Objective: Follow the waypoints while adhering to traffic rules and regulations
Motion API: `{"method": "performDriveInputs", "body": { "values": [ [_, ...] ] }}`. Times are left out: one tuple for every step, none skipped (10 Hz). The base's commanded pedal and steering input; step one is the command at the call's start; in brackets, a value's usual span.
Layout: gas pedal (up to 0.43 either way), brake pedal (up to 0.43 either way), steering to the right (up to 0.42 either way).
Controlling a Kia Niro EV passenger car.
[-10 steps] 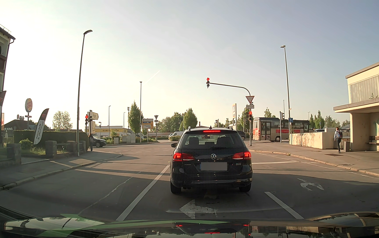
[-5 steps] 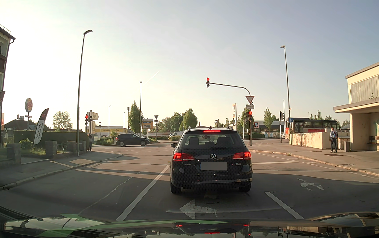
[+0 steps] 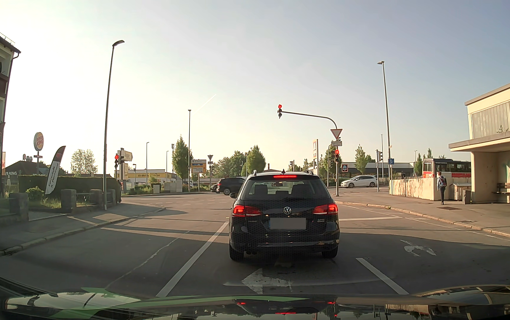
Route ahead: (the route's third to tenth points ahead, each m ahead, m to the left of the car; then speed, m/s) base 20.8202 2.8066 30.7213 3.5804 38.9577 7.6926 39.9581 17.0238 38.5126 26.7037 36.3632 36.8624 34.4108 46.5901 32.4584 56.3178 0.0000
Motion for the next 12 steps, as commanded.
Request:
{"method": "performDriveInputs", "body": {
  "values": [
    [0.0, 0.354, -0.005],
    [0.0, 0.354, -0.005],
    [0.0, 0.354, -0.005],
    [0.0, 0.354, -0.005],
    [0.0, 0.354, -0.006],
    [0.0, 0.354, -0.005],
    [0.0, 0.354, -0.006],
    [0.0, 0.354, -0.005],
    [0.0, 0.354, -0.006],
    [0.0, 0.354, -0.005],
    [0.0, 0.354, -0.005],
    [0.0, 0.354, -0.005]
  ]
}}
